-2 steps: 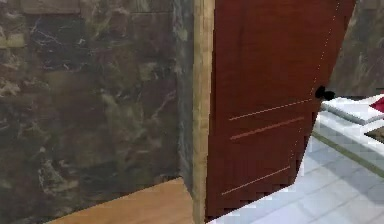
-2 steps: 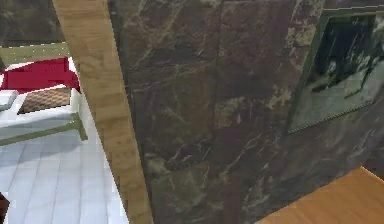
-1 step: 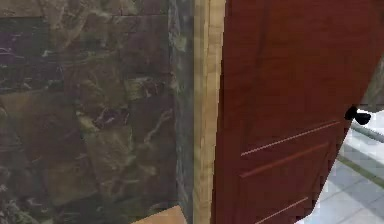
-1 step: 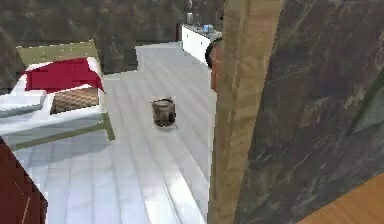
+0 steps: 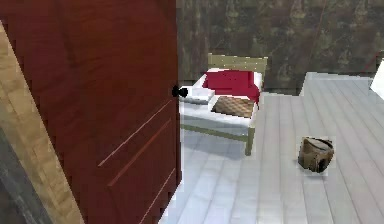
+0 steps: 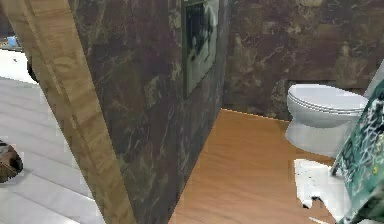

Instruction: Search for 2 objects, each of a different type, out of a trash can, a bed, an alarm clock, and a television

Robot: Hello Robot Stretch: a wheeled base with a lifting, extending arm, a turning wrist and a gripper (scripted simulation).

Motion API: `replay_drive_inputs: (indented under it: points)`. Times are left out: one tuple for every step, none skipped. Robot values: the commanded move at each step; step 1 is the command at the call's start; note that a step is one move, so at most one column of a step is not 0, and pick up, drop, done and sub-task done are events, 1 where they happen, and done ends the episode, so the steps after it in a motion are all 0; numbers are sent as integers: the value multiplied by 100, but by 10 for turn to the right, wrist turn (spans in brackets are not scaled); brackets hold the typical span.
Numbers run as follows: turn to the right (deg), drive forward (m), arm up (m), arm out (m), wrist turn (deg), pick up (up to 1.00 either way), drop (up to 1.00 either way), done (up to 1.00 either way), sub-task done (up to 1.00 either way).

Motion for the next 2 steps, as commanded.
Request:
replay_drive_inputs:
  points:
    - [90, 0, 0, 0, 0, 0, 0, 0, 0]
    - [0, 15, 0, 0, 0, 0, 0, 0, 0]
